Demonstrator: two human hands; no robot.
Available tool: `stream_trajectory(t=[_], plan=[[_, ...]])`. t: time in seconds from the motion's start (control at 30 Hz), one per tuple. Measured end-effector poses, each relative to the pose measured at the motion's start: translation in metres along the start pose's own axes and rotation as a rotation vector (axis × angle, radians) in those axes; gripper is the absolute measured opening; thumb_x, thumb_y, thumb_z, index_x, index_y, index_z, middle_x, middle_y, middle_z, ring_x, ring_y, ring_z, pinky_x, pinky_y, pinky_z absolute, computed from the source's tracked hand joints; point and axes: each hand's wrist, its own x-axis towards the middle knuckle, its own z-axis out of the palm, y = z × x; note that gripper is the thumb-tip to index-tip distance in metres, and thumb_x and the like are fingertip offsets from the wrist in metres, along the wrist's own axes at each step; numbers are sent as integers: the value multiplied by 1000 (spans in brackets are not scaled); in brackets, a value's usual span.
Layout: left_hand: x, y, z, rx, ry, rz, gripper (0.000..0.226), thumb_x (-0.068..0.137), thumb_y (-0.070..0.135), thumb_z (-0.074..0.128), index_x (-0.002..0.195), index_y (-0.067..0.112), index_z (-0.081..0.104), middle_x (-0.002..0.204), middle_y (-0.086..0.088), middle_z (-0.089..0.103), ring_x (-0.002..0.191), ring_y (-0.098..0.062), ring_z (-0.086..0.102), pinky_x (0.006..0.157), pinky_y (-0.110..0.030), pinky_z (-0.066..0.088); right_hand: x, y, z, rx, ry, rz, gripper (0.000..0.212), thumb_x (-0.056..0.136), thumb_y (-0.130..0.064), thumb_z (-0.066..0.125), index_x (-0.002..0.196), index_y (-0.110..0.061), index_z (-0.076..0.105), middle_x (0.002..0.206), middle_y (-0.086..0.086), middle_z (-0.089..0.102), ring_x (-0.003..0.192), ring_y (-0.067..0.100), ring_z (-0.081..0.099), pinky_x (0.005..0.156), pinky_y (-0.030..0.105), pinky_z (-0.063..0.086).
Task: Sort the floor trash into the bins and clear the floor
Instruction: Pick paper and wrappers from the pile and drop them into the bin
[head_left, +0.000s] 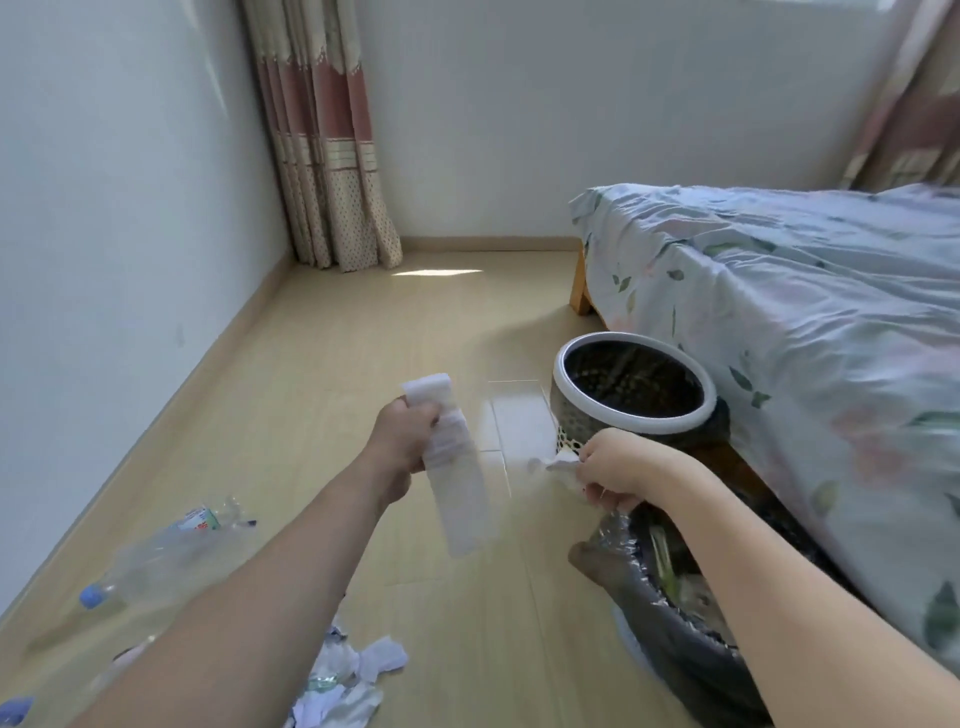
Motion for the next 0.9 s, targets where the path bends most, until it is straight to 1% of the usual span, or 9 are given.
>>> stream_trajectory(t=[0.13, 0.2, 0.3, 0.47, 0.57, 0.63, 0.73, 0.8, 0.9], plan=[[-11, 24, 119, -69, -114, 41, 24, 92, 2, 44, 107, 11, 60, 91, -7, 65, 76, -23, 64, 66, -33, 54, 19, 88, -52, -26, 74, 229, 23, 88, -16, 49, 78, -6, 67, 68, 5, 65, 60, 21, 55, 62, 28, 47], [-16, 25, 173, -70, -139, 41, 24, 93, 5, 45, 114, 8, 57, 99, -10, 65, 84, -26, 63, 71, -36, 55, 22, 131, -59, -2, 1, 333, 20, 86, -13, 50, 72, -7, 61, 71, 7, 63, 61, 22, 54, 62, 28, 47], [-22, 7, 238, -51, -136, 36, 17, 94, 6, 47, 104, 14, 57, 94, -4, 62, 81, -21, 60, 72, -34, 51, 23, 179, -53, 20, -115, 413, 20, 92, -13, 47, 75, -6, 56, 70, 6, 59, 52, 17, 50, 57, 24, 43], [-18, -65, 307, 322, -184, -108, 13, 91, 15, 43, 99, 16, 55, 91, -4, 56, 83, -19, 54, 73, -31, 46, 26, 222, -47, 146, -202, 486, 17, 97, -17, 46, 88, -7, 55, 79, 7, 60, 54, 16, 49, 54, 22, 42], [-23, -92, 320, 541, -285, -335, 11, 89, 12, 42, 84, 10, 52, 77, -9, 50, 67, -22, 50, 62, -30, 44, 27, 226, -51, 147, -90, 413, 26, 97, -15, 46, 118, -2, 57, 117, 13, 62, 83, 24, 58, 74, 31, 50], [-20, -97, 318, 591, -293, -365, 12, 86, 6, 40, 76, 8, 47, 69, -9, 46, 59, -22, 48, 54, -27, 40, 27, 219, -55, 154, -34, 363, 48, 101, -15, 38, 147, -5, 30, 146, 14, 42, 108, 25, 50, 92, 32, 45], [-11, -85, 298, 523, -329, -329, 15, 85, 1, 37, 90, 9, 48, 63, -6, 38, 47, -17, 35, 42, -20, 28, 38, 203, -52, 188, -10, 321, 56, 102, -16, 36, 153, -6, 15, 158, 13, 21, 139, 26, 32, 112, 36, 32], [-6, -69, 276, 534, -352, -246, 12, 88, 3, 39, 90, 9, 49, 73, -9, 48, 55, -20, 44, 50, -25, 36, 42, 187, -46, 189, -15, 282, 52, 101, -17, 39, 150, -7, 25, 154, 14, 29, 139, 31, 33, 113, 39, 33], [0, -47, 226, 615, -291, -118, 20, 91, 11, 44, 98, 5, 62, 96, -11, 64, 75, -24, 60, 68, -32, 49, 47, 150, -33, 163, 17, 145, 41, 95, -19, 50, 134, -5, 48, 121, 14, 55, 103, 26, 52, 88, 32, 44]])
